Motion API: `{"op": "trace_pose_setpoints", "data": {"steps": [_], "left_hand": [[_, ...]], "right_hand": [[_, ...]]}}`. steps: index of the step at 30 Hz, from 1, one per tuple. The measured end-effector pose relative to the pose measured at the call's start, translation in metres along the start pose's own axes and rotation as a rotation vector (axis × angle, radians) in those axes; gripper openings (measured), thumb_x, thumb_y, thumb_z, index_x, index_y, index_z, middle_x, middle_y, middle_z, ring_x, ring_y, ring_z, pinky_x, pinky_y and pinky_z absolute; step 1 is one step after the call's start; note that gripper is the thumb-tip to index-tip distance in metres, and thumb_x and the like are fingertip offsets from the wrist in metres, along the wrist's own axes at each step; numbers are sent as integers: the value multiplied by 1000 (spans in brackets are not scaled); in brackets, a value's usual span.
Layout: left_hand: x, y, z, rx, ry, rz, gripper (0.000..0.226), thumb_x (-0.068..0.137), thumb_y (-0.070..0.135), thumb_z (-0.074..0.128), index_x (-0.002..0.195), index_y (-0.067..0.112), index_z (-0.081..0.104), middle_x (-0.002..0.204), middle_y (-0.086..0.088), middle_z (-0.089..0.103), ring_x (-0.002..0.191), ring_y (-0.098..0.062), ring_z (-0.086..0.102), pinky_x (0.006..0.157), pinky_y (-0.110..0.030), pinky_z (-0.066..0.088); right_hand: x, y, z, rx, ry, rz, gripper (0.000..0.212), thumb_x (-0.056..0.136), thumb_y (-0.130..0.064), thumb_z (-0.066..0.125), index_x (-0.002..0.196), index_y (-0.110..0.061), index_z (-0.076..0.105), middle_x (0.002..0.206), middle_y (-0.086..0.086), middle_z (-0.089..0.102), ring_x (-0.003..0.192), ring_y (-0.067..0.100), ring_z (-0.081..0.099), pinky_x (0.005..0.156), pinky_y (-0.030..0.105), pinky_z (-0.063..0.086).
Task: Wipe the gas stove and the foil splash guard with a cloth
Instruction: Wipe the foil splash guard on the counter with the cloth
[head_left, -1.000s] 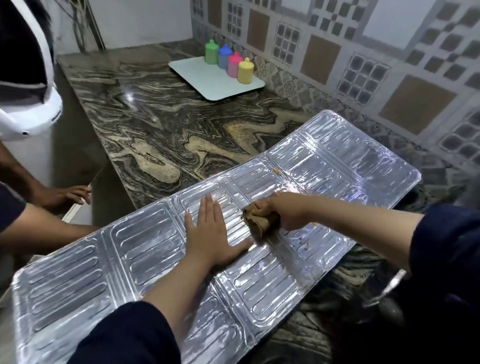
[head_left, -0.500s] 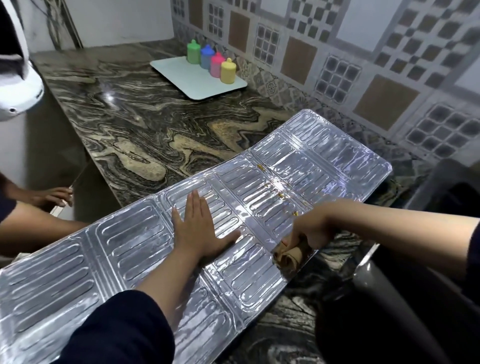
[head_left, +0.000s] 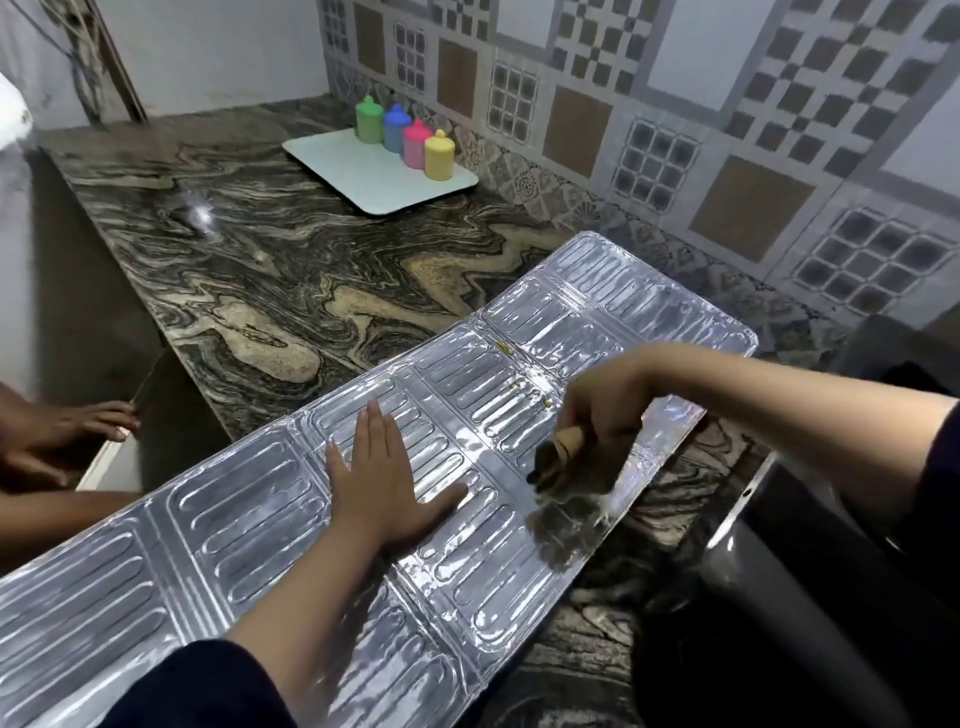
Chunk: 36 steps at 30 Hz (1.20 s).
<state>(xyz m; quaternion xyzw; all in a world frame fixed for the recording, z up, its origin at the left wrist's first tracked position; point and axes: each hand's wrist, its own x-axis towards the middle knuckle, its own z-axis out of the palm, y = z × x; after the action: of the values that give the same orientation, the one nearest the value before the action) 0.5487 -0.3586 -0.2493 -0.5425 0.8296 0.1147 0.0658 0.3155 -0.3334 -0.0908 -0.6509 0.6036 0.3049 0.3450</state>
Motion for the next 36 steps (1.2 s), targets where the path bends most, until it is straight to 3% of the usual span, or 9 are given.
{"op": "trace_pose_setpoints", "data": {"steps": [2, 5, 7, 11, 13, 16, 21, 30, 36], "left_hand": [[-5, -4, 2, 14, -10, -2, 137, 55, 98, 1, 149, 0, -13, 154, -17, -28, 145, -29, -22, 111, -63, 3], [-15, -16, 4, 32, -12, -14, 138, 53, 98, -2, 149, 1, -13, 153, -17, -30, 144, -29, -23, 111, -63, 2], [-22, -22, 4, 37, -14, -16, 137, 53, 98, -3, 149, 1, -14, 153, -16, -31, 144, -28, -24, 112, -63, 1], [-30, -25, 3, 19, 2, -23, 134, 55, 97, 0, 150, 2, -11, 154, -16, -28, 145, -27, -21, 112, -62, 0], [-31, -25, 2, 23, 2, -28, 133, 56, 96, 0, 150, 2, -11, 155, -15, -28, 145, -27, -21, 112, -62, 0], [-29, -27, 0, 31, -16, -40, 133, 56, 96, 0, 150, 1, -11, 154, -16, -28, 145, -28, -22, 112, -63, -2], [-20, -16, -10, 54, -58, -69, 140, 49, 96, -1, 148, -2, -11, 154, -24, -22, 144, -36, -21, 109, -62, -10], [1, 17, 1, -41, 46, -76, 133, 63, 94, 14, 147, -6, -10, 153, -24, -26, 142, -33, -26, 112, -61, -4], [0, 19, 0, -37, 32, -89, 137, 55, 94, 5, 147, -6, -8, 154, -24, -23, 144, -34, -22, 112, -61, -4]], "right_hand": [[1, -5, -22, 42, 131, -17, 47, 76, 13, 49, 104, -19, 68, 77, -4, 60, 67, 10, 54, 58, 16, 48], [13, -21, -51, 83, 313, -65, 49, 78, 10, 44, 107, -22, 68, 89, -1, 64, 85, 17, 58, 82, 35, 52], [29, -34, -65, 80, 446, -121, 51, 79, 8, 47, 118, -19, 66, 97, 2, 65, 90, 18, 57, 81, 34, 51], [95, -55, -62, 4, 678, -198, 63, 78, 0, 57, 133, -31, 53, 117, 2, 66, 104, 23, 60, 86, 34, 51], [129, -63, -47, -131, 638, -193, 70, 77, -4, 57, 141, -30, 43, 134, 9, 55, 117, 29, 55, 96, 42, 48], [154, -64, -27, -343, 580, -133, 81, 81, -5, 55, 151, -19, 16, 158, 12, 17, 138, 37, 23, 112, 53, 28], [153, -66, -23, -330, 500, -162, 88, 81, 1, 52, 152, -20, 3, 161, 7, -1, 145, 38, 5, 115, 53, 23], [144, -72, -31, -393, 439, -146, 86, 87, -10, 56, 153, -17, 0, 161, 9, -4, 146, 38, 5, 117, 43, 14], [129, -69, -29, -558, 504, -184, 81, 88, -21, 57, 152, -15, 9, 159, 13, 12, 142, 30, 23, 114, 37, 18]]}}
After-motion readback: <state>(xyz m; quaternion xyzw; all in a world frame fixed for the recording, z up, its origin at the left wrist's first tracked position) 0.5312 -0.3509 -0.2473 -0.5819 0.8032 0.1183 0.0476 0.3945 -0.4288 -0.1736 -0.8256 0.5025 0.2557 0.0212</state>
